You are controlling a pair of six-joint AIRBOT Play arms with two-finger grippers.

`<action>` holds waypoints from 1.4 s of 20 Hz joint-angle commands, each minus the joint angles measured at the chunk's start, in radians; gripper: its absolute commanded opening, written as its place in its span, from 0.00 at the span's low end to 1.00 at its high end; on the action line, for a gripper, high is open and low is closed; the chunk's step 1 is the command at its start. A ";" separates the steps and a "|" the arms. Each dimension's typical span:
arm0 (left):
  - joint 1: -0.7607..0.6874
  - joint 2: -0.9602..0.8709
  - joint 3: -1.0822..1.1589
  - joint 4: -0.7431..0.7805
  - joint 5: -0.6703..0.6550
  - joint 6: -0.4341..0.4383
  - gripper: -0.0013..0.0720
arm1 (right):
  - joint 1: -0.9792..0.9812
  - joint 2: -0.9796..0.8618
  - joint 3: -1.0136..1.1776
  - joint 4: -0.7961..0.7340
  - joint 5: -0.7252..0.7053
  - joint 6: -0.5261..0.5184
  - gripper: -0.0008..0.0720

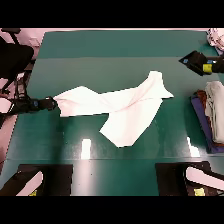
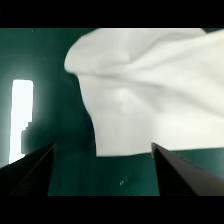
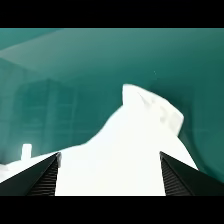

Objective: Fold the shirts.

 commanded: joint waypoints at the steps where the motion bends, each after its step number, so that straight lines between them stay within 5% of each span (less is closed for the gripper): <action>1: 0.069 -0.006 -0.070 -0.138 -0.095 0.063 0.99 | -0.046 0.114 -0.138 -0.039 0.000 -0.022 0.99; 9: 0.079 -0.203 -0.144 -0.432 -0.014 0.423 0.99 | -0.056 0.228 -0.310 -0.037 -0.052 -0.024 0.98; 18: 0.079 -0.245 -0.142 -0.442 0.069 0.450 0.97 | -0.055 0.228 -0.309 -0.036 -0.012 -0.024 0.98; 20: 0.079 -0.245 -0.142 -0.411 0.069 0.451 0.65 | -0.055 0.228 -0.309 -0.036 -0.012 -0.024 0.98; 22: 0.079 -0.245 -0.142 -0.407 0.069 0.450 0.57 | -0.055 0.228 -0.309 -0.036 -0.012 -0.024 0.98; 23: 0.079 -0.245 -0.142 -0.407 0.069 0.451 0.43 | -0.055 0.228 -0.309 -0.036 -0.011 -0.024 0.98; 24: 0.079 -0.245 -0.142 -0.407 0.069 0.452 0.05 | -0.055 0.228 -0.309 -0.037 -0.008 -0.024 0.98; 28: 0.079 -0.228 -0.122 -0.435 0.039 0.488 0.05 | -0.057 0.213 -0.310 -0.069 0.094 -0.004 0.98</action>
